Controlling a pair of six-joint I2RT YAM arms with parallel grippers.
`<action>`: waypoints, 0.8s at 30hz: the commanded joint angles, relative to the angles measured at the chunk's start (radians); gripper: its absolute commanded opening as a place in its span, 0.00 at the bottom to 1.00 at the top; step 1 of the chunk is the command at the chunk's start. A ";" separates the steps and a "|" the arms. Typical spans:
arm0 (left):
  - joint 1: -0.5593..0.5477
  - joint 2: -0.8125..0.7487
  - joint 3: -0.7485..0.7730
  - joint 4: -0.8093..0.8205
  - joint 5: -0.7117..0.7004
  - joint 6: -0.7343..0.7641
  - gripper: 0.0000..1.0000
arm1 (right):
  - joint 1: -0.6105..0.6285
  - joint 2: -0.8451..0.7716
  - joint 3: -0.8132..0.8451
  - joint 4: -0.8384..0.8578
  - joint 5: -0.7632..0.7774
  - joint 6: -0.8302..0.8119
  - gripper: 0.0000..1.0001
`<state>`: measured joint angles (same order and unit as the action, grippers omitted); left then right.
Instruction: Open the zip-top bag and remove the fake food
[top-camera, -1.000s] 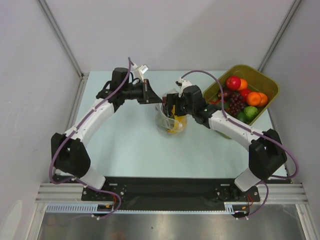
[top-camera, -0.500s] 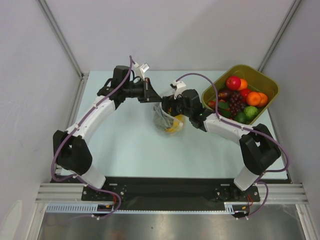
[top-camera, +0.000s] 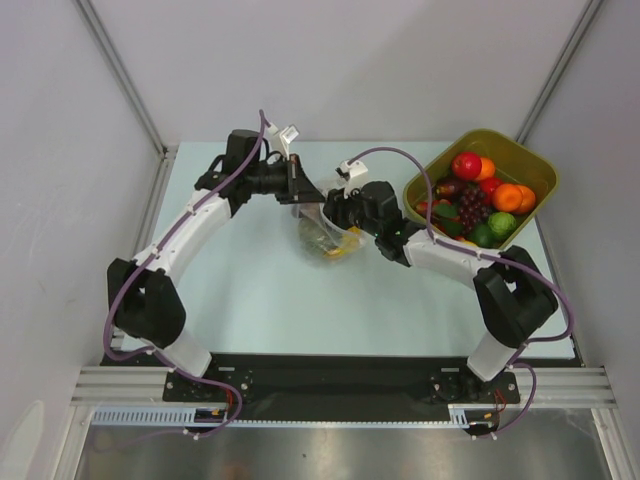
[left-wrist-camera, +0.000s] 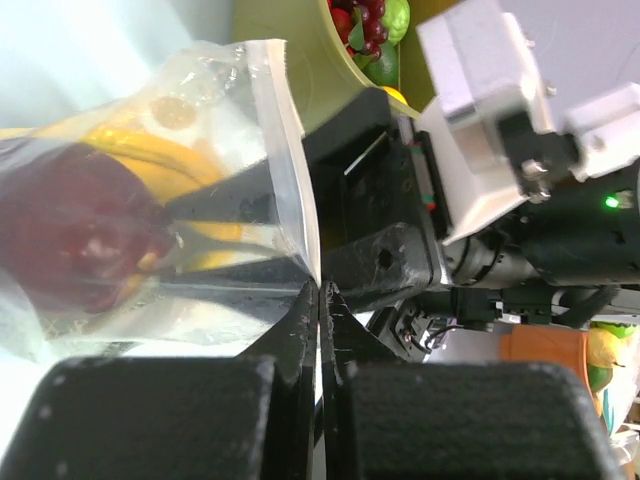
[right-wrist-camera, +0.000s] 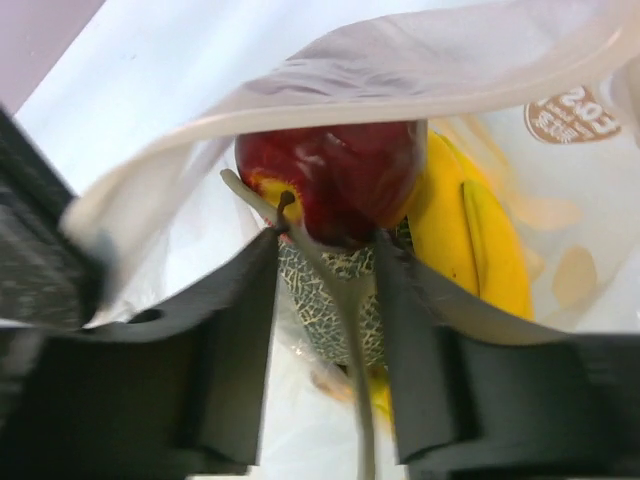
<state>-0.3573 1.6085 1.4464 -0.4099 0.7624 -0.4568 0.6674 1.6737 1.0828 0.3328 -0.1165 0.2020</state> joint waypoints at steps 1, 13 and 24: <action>-0.011 -0.004 0.032 0.003 0.019 0.007 0.00 | 0.004 -0.066 0.000 0.059 0.034 -0.038 0.43; -0.002 -0.010 0.039 -0.009 -0.003 0.026 0.00 | 0.000 -0.190 -0.072 -0.080 0.072 -0.046 0.29; 0.000 -0.012 0.032 -0.001 0.015 0.018 0.00 | 0.003 -0.092 0.048 -0.262 -0.034 0.036 0.57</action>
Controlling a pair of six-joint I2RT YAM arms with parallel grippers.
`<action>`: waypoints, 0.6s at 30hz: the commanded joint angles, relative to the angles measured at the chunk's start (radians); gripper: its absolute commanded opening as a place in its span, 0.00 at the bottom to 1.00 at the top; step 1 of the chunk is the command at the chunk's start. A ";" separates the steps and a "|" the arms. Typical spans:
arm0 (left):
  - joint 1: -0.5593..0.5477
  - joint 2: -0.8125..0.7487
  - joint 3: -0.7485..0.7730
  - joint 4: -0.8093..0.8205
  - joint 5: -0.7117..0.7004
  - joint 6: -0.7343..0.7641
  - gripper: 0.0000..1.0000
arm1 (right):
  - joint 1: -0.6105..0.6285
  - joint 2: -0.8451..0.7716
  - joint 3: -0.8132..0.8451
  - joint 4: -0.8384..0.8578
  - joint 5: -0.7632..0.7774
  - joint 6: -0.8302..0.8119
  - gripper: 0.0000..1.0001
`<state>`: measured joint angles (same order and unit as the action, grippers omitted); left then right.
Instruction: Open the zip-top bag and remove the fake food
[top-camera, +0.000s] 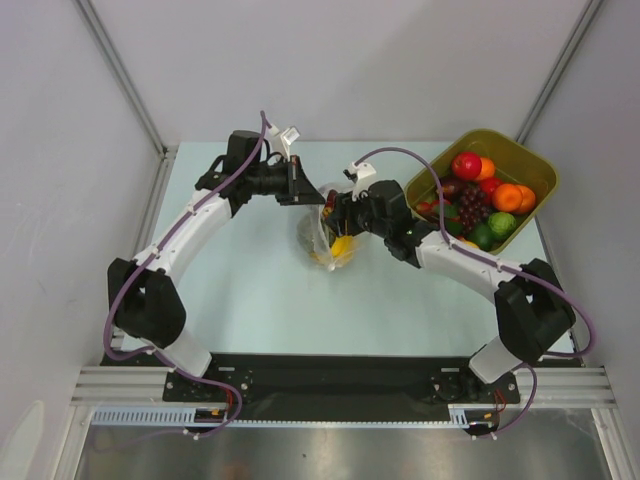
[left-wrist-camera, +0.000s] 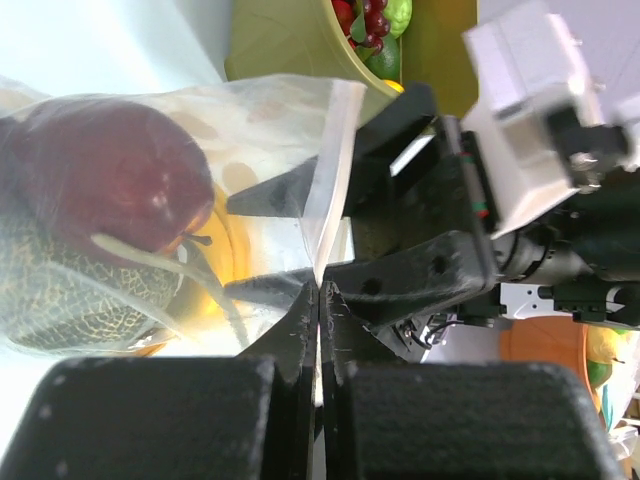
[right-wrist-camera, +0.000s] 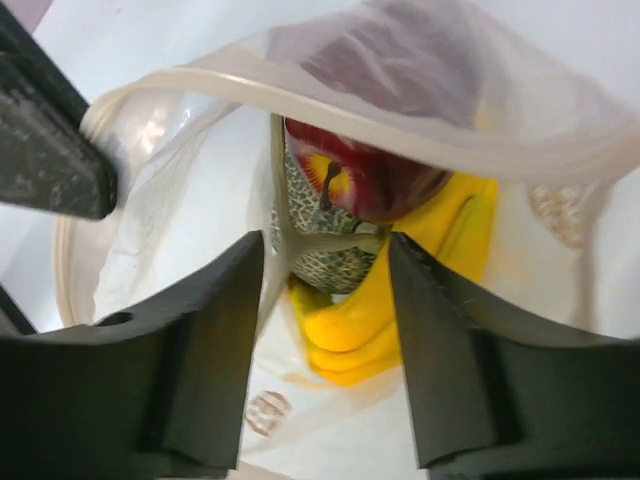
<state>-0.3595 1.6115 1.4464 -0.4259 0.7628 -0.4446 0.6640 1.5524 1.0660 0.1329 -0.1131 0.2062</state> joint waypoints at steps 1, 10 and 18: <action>0.002 -0.015 0.032 0.016 0.015 0.006 0.00 | 0.011 0.034 0.063 -0.062 -0.043 0.035 0.60; 0.002 -0.016 0.026 0.024 0.024 0.001 0.00 | 0.019 0.095 0.097 -0.079 -0.062 0.059 0.61; 0.004 -0.015 0.022 0.009 -0.008 0.030 0.00 | 0.020 0.133 0.172 -0.159 -0.105 0.058 0.00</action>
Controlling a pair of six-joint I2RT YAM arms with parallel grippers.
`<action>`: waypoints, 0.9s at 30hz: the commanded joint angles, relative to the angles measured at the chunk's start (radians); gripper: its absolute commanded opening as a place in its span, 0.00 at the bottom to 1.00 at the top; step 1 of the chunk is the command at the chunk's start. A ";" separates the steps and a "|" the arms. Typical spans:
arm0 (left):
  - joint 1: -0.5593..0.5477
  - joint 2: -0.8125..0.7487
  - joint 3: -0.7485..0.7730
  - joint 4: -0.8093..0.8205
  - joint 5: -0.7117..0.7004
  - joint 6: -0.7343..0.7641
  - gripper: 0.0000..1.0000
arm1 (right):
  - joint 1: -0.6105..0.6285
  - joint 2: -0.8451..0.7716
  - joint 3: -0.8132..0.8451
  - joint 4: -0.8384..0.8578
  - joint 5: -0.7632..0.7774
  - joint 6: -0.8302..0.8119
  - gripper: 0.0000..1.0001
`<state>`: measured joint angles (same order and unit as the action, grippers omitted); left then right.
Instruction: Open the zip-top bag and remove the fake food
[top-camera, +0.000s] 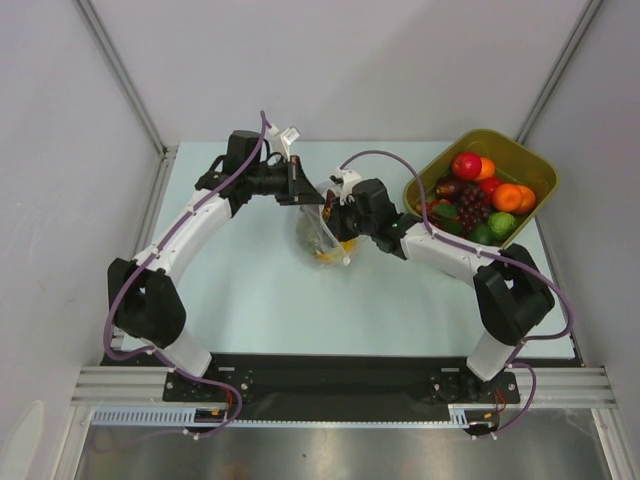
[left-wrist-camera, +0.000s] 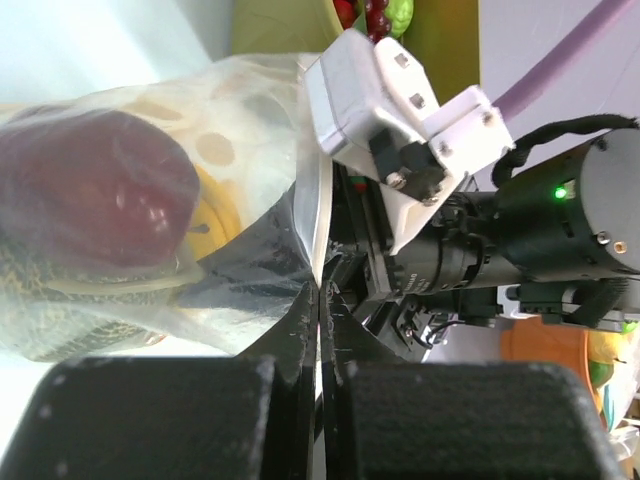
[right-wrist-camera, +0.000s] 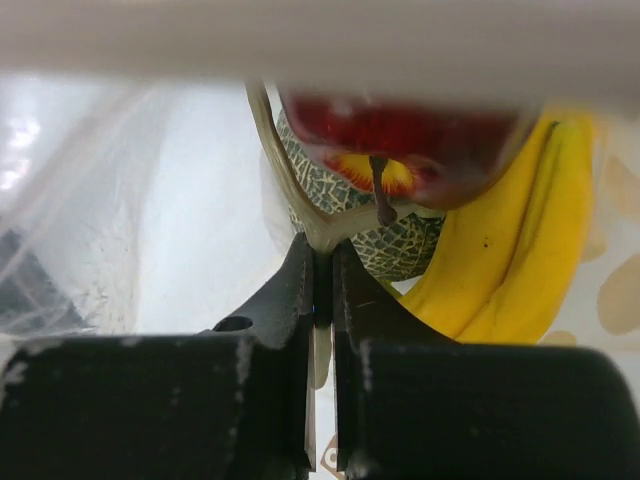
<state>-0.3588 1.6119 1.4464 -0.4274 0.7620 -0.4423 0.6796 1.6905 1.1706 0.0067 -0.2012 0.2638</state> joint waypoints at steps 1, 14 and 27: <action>0.006 -0.015 0.020 -0.005 -0.018 0.034 0.00 | 0.003 -0.014 0.073 -0.036 -0.011 0.002 0.00; 0.043 -0.009 0.017 -0.105 -0.110 0.149 0.00 | -0.077 -0.135 0.087 -0.017 -0.058 0.156 0.00; 0.052 0.006 -0.023 -0.076 -0.119 0.145 0.00 | -0.120 -0.169 0.072 -0.089 -0.109 0.146 0.00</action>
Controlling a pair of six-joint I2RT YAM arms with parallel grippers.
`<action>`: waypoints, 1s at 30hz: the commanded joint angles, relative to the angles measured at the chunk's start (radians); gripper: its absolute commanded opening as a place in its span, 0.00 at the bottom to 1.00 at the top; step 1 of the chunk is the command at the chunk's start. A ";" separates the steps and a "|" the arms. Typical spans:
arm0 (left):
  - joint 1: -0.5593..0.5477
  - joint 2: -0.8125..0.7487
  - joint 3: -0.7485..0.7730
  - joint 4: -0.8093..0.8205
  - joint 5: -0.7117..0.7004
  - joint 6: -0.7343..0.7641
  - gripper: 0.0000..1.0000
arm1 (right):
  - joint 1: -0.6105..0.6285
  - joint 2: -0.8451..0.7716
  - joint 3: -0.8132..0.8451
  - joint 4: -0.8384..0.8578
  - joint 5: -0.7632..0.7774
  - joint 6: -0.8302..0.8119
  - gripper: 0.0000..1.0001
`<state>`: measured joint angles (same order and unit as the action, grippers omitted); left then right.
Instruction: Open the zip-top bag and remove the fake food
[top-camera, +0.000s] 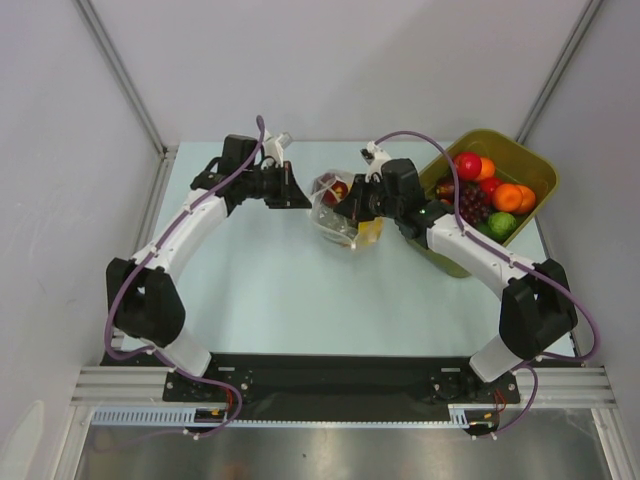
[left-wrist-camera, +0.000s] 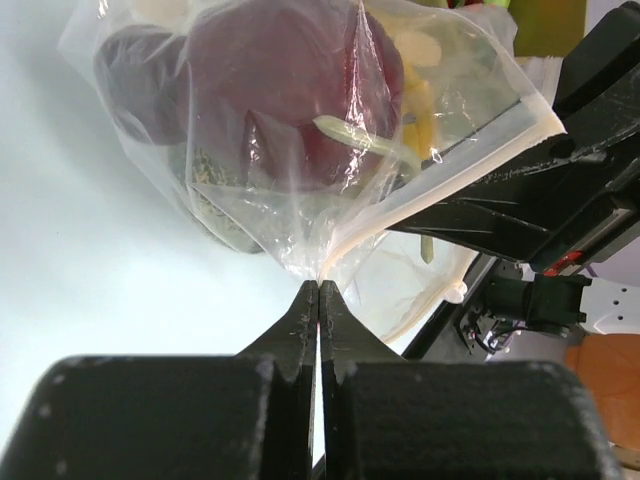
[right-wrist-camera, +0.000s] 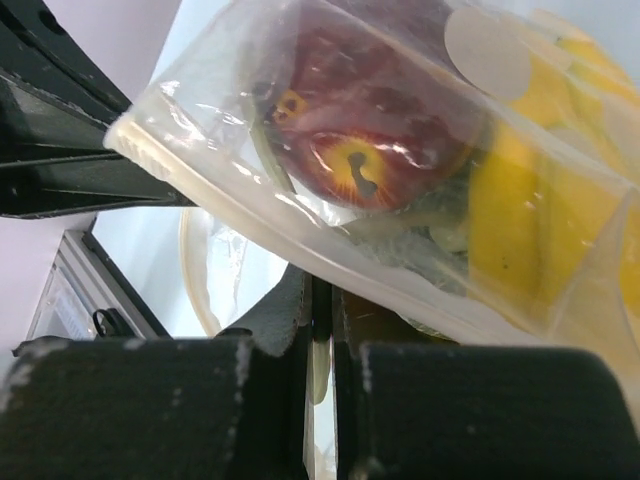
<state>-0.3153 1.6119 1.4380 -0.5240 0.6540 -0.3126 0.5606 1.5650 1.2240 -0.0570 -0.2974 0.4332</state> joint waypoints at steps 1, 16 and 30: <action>0.008 0.011 -0.016 0.024 -0.014 0.015 0.00 | 0.001 -0.046 0.017 -0.043 -0.014 -0.033 0.00; 0.004 0.160 -0.050 0.229 0.021 -0.023 0.00 | 0.030 0.020 0.017 -0.231 -0.091 -0.090 0.00; -0.068 0.200 -0.050 0.282 0.033 0.020 0.00 | 0.021 0.027 0.103 -0.236 0.023 -0.065 0.70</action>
<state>-0.3653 1.8420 1.3884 -0.2829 0.6617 -0.3271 0.5850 1.5936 1.2617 -0.3305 -0.3206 0.3603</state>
